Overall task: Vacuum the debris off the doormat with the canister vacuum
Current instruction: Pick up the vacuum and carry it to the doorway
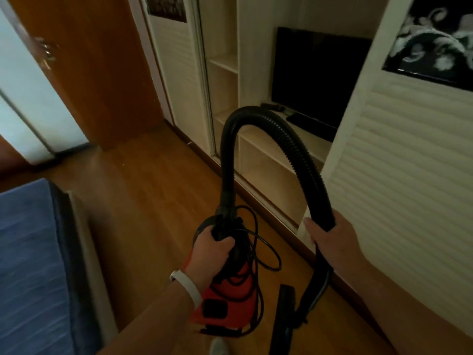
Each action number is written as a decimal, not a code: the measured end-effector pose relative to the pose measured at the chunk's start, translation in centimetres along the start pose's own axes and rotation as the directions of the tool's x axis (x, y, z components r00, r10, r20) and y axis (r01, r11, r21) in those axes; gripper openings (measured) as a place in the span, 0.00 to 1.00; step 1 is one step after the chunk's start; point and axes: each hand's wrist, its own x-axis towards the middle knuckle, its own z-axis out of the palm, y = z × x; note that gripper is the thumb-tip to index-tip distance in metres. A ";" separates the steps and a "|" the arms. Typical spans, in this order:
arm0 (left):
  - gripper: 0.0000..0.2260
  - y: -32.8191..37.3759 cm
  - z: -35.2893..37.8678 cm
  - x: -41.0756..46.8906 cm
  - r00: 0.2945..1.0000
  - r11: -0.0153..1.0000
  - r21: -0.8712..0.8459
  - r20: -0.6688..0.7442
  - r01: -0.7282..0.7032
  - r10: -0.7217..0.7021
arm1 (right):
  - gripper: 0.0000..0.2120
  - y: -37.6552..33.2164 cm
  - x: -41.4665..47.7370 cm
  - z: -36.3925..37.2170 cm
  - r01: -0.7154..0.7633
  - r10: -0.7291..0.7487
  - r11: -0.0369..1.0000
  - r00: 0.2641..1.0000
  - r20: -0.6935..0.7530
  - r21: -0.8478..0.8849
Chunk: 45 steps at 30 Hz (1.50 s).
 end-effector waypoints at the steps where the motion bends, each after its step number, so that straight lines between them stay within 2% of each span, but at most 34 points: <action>1: 0.07 0.4 -1.4 1.5 1.000 1.000 -0.012 -0.003 0.001 -0.001 | 0.09 -1.1 1.3 1.6 0.003 -0.003 1.000 1.000 0.005 -0.015; 9: 0.06 2.8 -11.1 11.4 0.994 0.996 -0.073 -0.099 -0.056 0.049 | 0.11 -8.5 9.3 12.2 0.006 -0.006 1.000 0.999 0.049 -0.004; 18: 0.05 2.3 -18.5 20.4 0.965 0.992 -0.126 -0.257 0.021 -0.053 | 0.13 -12.6 19.1 22.5 0.091 -0.095 0.995 0.973 0.209 0.028; 27: 0.03 5.2 -22.8 30.4 0.909 0.991 -0.127 -0.407 0.044 -0.093 | 0.08 -16.1 33.6 33.3 0.111 -0.154 0.987 0.876 0.456 0.120; 30: 0.02 6.9 -24.2 34.5 0.879 0.992 -0.103 -0.464 0.071 -0.111 | 0.05 -18.2 38.3 35.4 0.127 -0.190 0.979 0.860 0.474 0.161; 35: 0.05 9.2 -25.5 40.1 0.866 0.993 -0.099 -0.488 0.068 -0.108 | 0.06 -20.7 45.4 38.0 0.129 -0.207 0.975 0.823 0.529 0.181; 40: 0.03 10.9 -26.8 43.5 0.861 0.978 -0.207 -0.492 0.027 -0.128 | 0.05 -23.4 49.0 40.7 0.172 -0.250 0.967 0.793 0.555 0.190; 45: 0.06 11.1 -29.0 47.7 0.856 0.975 -0.222 -0.501 0.010 -0.123 | 0.07 -25.7 52.0 44.7 0.208 -0.264 0.964 0.796 0.545 0.162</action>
